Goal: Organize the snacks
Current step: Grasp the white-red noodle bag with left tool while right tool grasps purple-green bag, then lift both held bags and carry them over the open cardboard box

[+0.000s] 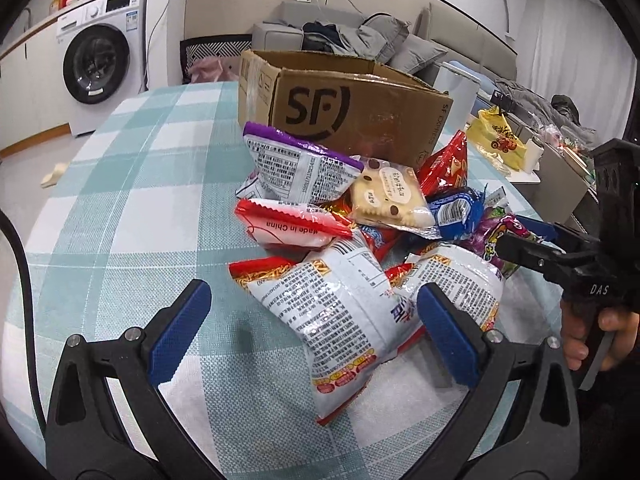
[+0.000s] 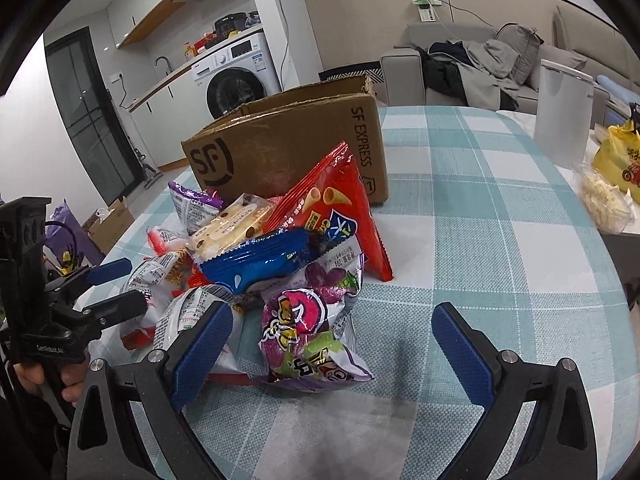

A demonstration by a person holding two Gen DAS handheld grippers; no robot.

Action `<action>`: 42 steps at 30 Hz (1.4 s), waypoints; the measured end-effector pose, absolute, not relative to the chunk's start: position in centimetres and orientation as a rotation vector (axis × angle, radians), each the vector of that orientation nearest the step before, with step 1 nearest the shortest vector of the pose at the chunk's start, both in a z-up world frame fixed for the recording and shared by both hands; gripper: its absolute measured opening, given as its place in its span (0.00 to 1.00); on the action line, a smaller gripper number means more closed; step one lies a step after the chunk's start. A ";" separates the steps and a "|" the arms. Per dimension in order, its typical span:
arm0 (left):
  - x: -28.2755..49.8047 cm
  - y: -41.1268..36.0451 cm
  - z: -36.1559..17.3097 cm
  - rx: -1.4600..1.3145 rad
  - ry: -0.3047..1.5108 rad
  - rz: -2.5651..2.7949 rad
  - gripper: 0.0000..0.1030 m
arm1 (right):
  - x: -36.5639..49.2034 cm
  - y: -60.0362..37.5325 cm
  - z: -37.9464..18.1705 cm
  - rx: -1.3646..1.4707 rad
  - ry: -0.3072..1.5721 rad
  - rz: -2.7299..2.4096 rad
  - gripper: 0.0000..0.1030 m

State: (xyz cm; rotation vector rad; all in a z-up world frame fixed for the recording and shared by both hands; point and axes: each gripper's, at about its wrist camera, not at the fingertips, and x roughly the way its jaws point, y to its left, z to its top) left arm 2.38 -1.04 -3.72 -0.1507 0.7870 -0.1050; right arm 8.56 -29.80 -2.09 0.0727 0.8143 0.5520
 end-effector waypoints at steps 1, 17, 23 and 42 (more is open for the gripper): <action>2.5 -1.0 -3.8 -0.158 0.797 -0.105 1.00 | 8.6 -29.7 -2.1 0.070 0.817 0.552 0.99; 3.3 0.1 -5.2 -0.276 0.878 -0.137 0.97 | 9.2 -29.9 -3.3 0.118 0.907 0.585 0.82; 3.4 -0.4 -5.5 -0.296 0.879 -0.212 0.80 | 9.4 -29.7 -3.7 0.153 0.932 0.624 0.63; 2.7 -0.1 -4.2 -0.325 0.810 -0.298 0.49 | 8.5 -31.4 -2.9 0.194 0.865 0.637 0.39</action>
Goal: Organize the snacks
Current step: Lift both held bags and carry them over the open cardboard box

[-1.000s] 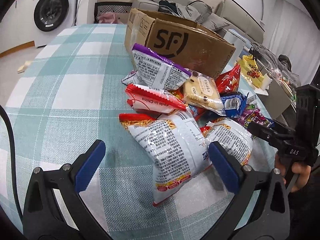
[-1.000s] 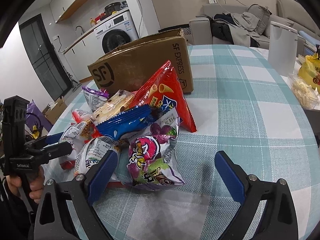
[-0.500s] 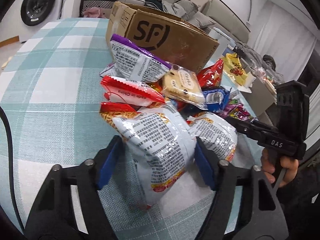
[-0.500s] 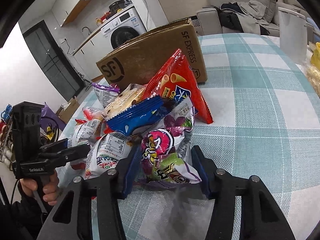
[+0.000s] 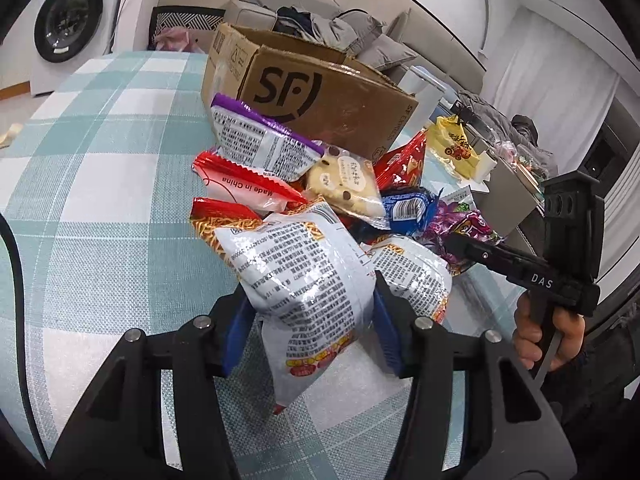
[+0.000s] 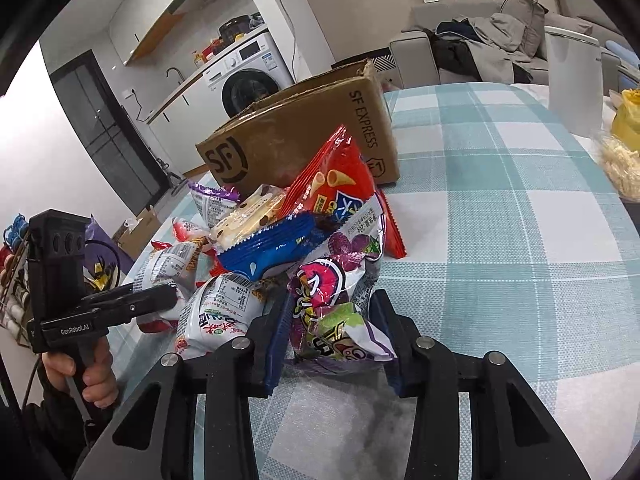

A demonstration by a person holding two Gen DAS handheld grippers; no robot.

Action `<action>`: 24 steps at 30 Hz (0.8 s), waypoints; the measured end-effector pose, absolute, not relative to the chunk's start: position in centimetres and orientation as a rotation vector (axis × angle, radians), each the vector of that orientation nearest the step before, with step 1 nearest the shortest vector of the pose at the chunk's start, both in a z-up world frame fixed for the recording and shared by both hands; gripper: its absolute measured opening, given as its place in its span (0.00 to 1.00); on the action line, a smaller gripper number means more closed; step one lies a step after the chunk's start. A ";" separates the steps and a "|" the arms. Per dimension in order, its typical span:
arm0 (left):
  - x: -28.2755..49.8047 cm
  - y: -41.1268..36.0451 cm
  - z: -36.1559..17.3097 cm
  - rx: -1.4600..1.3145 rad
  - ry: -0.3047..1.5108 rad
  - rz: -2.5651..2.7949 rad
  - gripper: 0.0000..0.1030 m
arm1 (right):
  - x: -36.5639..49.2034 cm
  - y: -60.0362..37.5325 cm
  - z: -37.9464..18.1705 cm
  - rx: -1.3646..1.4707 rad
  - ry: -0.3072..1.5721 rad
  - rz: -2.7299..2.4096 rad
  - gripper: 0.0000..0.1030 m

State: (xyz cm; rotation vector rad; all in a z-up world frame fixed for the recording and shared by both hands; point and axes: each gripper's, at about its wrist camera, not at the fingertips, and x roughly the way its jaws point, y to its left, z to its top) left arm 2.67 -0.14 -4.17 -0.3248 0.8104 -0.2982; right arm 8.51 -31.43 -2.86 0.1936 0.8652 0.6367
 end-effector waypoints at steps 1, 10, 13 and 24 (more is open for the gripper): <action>2.5 -0.2 -4.0 -0.317 0.799 -0.297 0.49 | 8.5 -31.7 -2.8 0.200 0.860 0.633 0.39; 1.0 -0.1 -2.2 -0.283 0.729 -0.299 0.49 | 8.0 -33.3 -1.6 0.231 0.793 0.588 0.39; 0.8 0.1 -1.7 -0.281 0.711 -0.297 0.49 | 8.0 -33.8 -1.3 0.243 0.773 0.578 0.39; 0.1 1.2 0.4 -0.286 0.646 -0.266 0.49 | 7.4 -34.2 0.5 0.222 0.700 0.551 0.39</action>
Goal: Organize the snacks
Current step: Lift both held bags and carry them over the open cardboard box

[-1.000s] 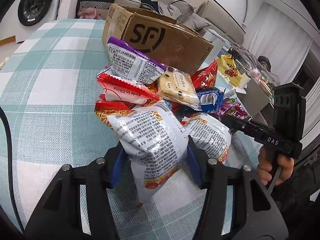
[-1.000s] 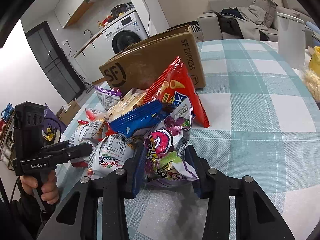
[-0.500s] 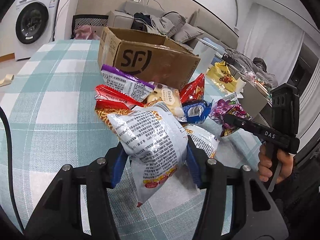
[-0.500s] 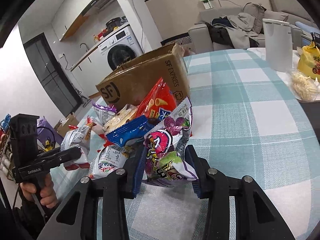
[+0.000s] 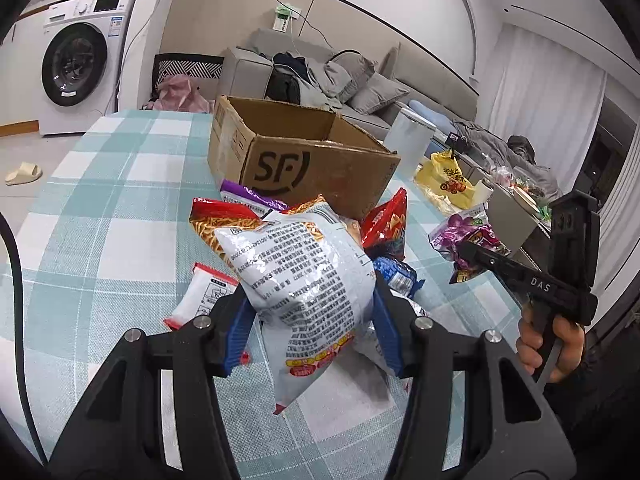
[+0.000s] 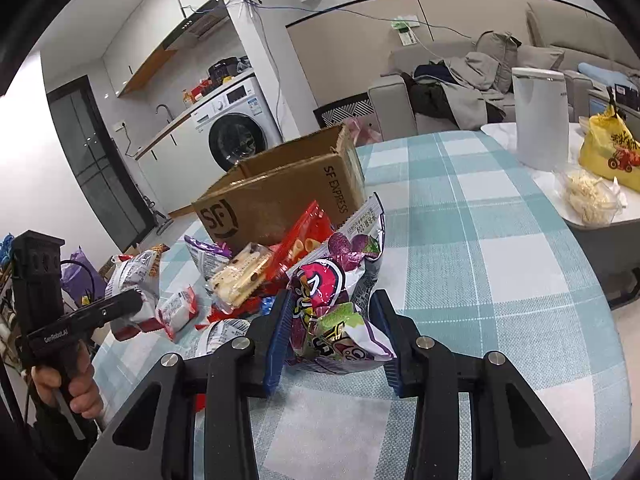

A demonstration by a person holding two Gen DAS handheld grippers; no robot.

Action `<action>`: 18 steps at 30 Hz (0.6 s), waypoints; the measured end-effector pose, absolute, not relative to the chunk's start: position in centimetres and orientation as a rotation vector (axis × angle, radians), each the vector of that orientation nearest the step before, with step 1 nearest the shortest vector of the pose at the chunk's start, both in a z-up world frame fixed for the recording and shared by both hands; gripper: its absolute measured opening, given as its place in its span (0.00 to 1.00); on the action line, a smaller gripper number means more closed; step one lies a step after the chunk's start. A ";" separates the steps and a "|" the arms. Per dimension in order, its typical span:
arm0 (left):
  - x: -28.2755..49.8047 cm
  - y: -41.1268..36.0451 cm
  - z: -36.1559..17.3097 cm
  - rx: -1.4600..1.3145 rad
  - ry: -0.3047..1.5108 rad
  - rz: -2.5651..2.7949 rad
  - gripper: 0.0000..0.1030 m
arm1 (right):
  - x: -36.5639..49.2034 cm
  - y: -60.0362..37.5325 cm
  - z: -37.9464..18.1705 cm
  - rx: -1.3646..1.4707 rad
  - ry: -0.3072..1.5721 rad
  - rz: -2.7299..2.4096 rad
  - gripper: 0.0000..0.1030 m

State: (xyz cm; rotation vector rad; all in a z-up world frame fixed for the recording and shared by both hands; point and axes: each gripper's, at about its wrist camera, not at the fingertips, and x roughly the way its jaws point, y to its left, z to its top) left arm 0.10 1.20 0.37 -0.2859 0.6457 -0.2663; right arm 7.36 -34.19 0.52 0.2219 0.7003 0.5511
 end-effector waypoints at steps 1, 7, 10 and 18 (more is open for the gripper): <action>0.1 1.3 0.5 -0.287 0.643 -0.263 0.49 | 7.2 -34.1 0.7 0.220 0.696 0.555 0.39; 0.3 1.4 1.3 -0.290 0.631 -0.249 0.49 | 7.0 -33.7 1.9 0.227 0.671 0.596 0.39; 0.5 1.3 1.6 -0.288 0.625 -0.240 0.49 | 7.1 -33.3 2.6 0.226 0.660 0.609 0.39; 1.6 1.1 3.0 -0.287 0.604 -0.233 0.49 | 8.3 -32.2 4.1 0.222 0.640 0.642 0.39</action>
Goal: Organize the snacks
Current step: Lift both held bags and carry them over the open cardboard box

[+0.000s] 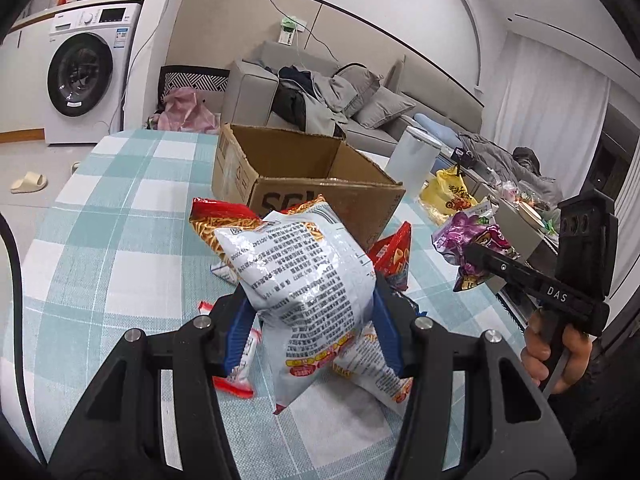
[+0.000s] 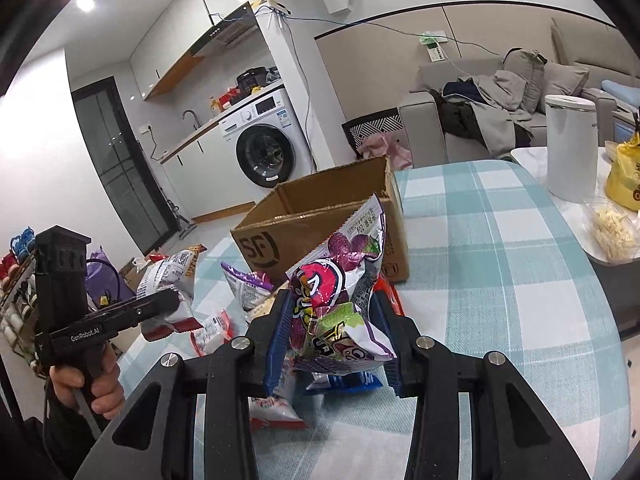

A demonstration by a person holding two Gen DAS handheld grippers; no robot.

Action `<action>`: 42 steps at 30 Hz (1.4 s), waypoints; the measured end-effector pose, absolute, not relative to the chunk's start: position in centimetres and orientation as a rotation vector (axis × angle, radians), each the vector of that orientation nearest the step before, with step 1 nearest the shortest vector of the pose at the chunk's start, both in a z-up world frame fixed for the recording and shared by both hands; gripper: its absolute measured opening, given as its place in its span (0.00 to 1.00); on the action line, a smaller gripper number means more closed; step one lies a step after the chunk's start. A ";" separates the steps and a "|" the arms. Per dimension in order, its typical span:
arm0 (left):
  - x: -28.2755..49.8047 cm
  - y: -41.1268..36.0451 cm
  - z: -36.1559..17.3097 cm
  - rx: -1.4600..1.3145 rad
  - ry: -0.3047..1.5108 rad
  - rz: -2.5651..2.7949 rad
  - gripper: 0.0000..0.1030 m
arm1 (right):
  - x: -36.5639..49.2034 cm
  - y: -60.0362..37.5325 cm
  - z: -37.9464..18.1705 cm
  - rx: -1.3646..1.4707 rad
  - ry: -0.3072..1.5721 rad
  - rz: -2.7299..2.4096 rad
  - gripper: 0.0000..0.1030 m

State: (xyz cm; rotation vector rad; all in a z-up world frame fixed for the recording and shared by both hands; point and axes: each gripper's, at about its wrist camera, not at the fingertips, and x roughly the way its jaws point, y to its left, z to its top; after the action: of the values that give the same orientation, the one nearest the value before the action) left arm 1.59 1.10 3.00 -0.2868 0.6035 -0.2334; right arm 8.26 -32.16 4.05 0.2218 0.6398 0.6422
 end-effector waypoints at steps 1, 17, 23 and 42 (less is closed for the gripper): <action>1.8 1.1 3.2 -0.285 0.600 -0.233 0.49 | 8.4 -32.0 4.1 0.221 0.637 0.644 0.39; 5.0 0.7 6.2 -0.276 0.551 -0.207 0.49 | 11.7 -30.3 5.6 0.237 0.633 0.659 0.40; 6.3 0.5 7.0 -0.265 0.547 -0.193 0.49 | 12.9 -29.2 6.1 0.226 0.633 0.664 0.40; 13.3 -0.5 7.5 -0.227 0.550 -0.144 0.49 | 19.2 -26.0 7.2 0.259 0.660 0.637 0.40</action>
State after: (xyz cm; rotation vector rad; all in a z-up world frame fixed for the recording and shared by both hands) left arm 13.33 -0.54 7.49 -0.2273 0.5498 -0.1439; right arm 19.24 -26.02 7.19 0.2595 0.6596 0.6366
